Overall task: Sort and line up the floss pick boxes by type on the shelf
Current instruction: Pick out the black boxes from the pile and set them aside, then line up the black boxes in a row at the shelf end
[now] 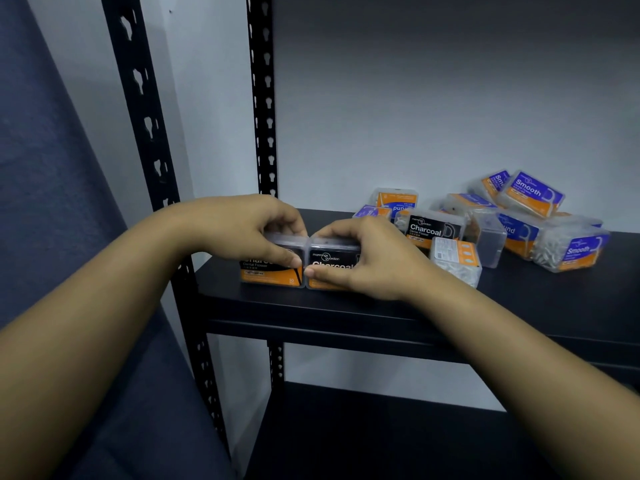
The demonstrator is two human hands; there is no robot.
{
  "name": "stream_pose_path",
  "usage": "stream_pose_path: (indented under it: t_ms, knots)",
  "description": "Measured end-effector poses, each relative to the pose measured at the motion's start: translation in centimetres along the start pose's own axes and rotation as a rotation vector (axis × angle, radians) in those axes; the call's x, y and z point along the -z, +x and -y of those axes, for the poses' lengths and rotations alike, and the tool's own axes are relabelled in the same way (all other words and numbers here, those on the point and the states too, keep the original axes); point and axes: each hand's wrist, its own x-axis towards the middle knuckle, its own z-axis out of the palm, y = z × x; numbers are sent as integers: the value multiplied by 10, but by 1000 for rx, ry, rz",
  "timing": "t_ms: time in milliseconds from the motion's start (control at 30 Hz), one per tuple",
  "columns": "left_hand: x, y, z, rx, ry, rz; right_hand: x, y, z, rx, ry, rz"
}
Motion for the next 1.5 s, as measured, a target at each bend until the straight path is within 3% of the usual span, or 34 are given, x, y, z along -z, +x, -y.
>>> stream_pose_path:
  t_ms: [433, 733, 1033, 1167, 1500]
  knots:
    - [-2, 2, 2, 11, 9, -40, 6, -3, 1, 12, -24, -19]
    - [19, 3, -31, -45, -29, -289, 72, -8, 0, -110, -115, -50]
    - [12, 69, -96, -104, 108, -195, 126, -14, -7, -397, -438, 142]
    - [5, 100, -118, -91, 165, -86, 146, -19, -19, -513, -452, 235]
    - [-19, 141, -151, -48, 167, -17, 167, -29, -73, -579, -541, 158]
